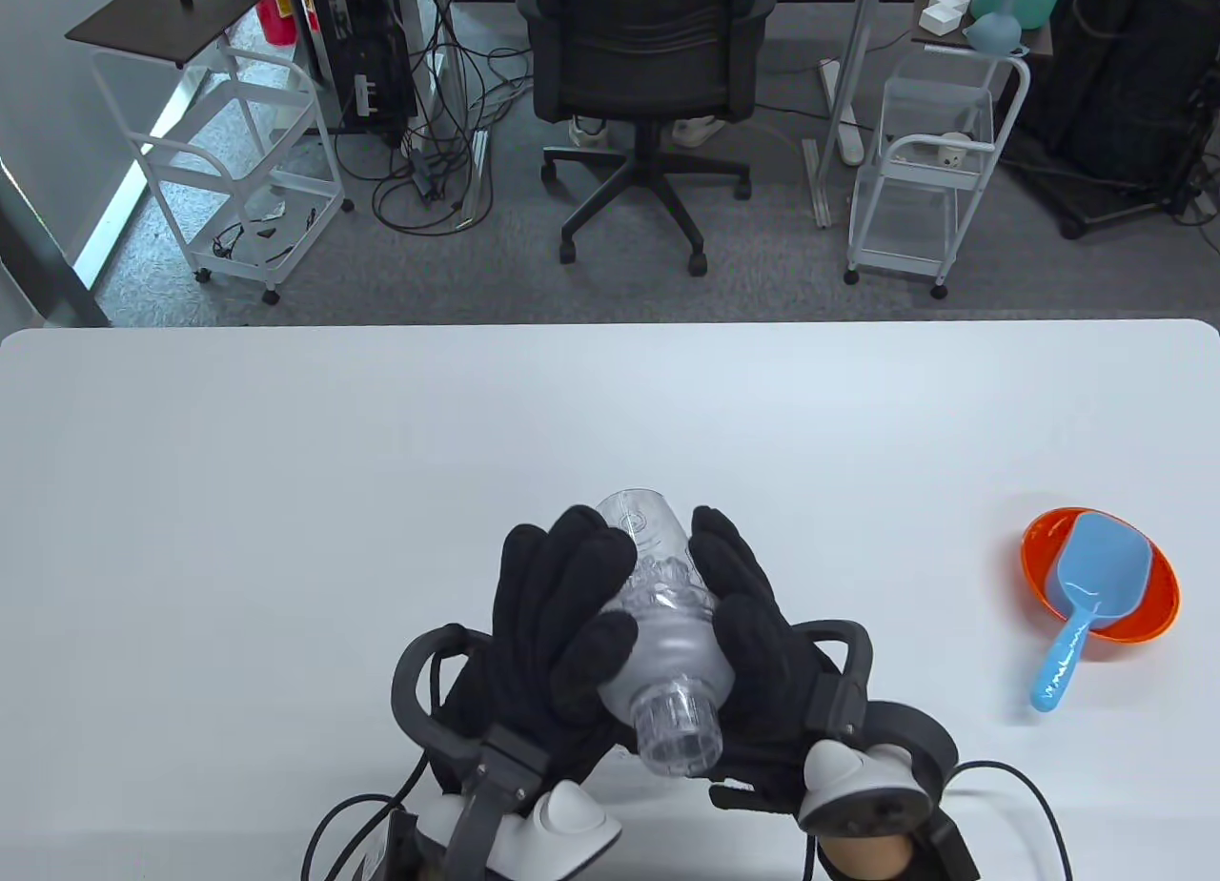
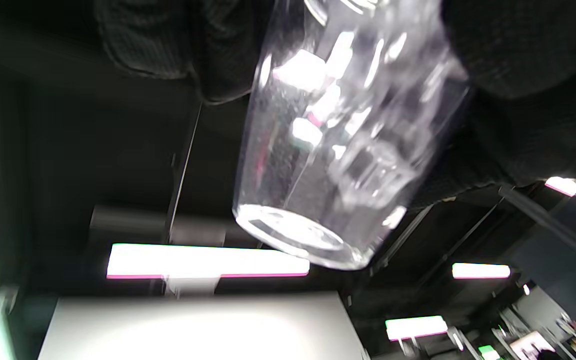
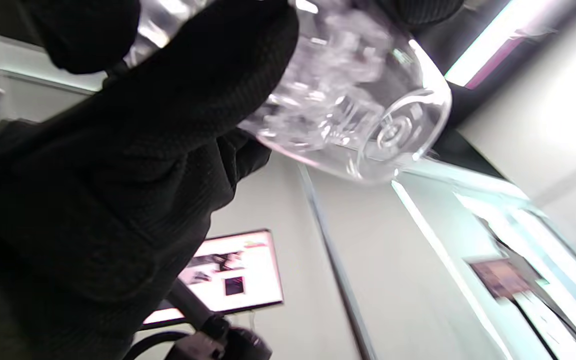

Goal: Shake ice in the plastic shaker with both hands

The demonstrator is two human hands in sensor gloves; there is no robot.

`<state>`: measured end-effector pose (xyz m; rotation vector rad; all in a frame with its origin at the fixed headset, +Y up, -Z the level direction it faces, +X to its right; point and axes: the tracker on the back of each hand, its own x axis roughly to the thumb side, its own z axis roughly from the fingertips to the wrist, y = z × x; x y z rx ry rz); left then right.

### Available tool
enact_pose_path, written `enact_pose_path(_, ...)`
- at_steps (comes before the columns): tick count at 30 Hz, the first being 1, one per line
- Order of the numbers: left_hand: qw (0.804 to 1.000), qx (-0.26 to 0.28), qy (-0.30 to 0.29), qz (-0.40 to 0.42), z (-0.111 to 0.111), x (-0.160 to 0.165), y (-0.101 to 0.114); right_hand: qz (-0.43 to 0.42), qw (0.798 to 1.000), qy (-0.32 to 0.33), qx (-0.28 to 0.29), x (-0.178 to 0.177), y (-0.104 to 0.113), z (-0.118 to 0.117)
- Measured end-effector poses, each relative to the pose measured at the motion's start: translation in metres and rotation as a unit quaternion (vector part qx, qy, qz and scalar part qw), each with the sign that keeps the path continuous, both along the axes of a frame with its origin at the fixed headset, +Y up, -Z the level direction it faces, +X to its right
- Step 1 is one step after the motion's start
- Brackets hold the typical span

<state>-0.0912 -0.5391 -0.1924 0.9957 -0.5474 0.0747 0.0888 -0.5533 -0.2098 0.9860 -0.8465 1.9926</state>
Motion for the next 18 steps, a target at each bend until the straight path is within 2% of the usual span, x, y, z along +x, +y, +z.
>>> enact_pose_path(1,0.998,-0.069,-0.010,0.008,-0.015,-0.003,-0.007,0.001,0.999,-0.009,-0.041,-0.002,-0.009,-0.012)
enact_pose_path(2,0.984,-0.178,-0.022,0.018,-0.038,-0.006,-0.020,0.006,0.994,-0.018,-0.108,-0.004,-0.024,-0.029)
enact_pose_path(3,0.949,-0.309,-0.053,0.023,-0.062,-0.010,-0.040,0.006,0.981,-0.018,-0.193,-0.006,-0.045,-0.046)
enact_pose_path(4,0.926,-0.367,-0.082,0.041,-0.075,-0.013,-0.054,0.001,0.971,-0.002,-0.240,-0.007,-0.058,-0.055)
enact_pose_path(5,0.904,-0.403,-0.114,0.082,-0.086,-0.015,-0.071,-0.015,0.958,0.008,-0.287,-0.009,-0.075,-0.064)
enact_pose_path(6,0.887,-0.435,-0.119,0.100,-0.092,-0.015,-0.080,-0.020,0.949,0.016,-0.315,-0.010,-0.084,-0.069)
enact_pose_path(7,0.882,-0.451,-0.104,0.091,-0.094,-0.015,-0.082,-0.018,0.946,0.013,-0.324,-0.010,-0.087,-0.071)
enact_pose_path(11,0.913,-0.404,-0.047,0.024,-0.089,-0.014,-0.072,-0.008,0.945,0.022,-0.327,-0.008,-0.082,-0.073)
enact_pose_path(15,0.910,-0.405,-0.077,0.049,-0.085,-0.012,-0.066,-0.006,0.947,0.031,-0.320,-0.005,-0.075,-0.070)
enact_pose_path(18,0.916,-0.391,-0.081,0.049,-0.081,-0.012,-0.060,0.008,0.950,0.034,-0.310,-0.004,-0.067,-0.067)
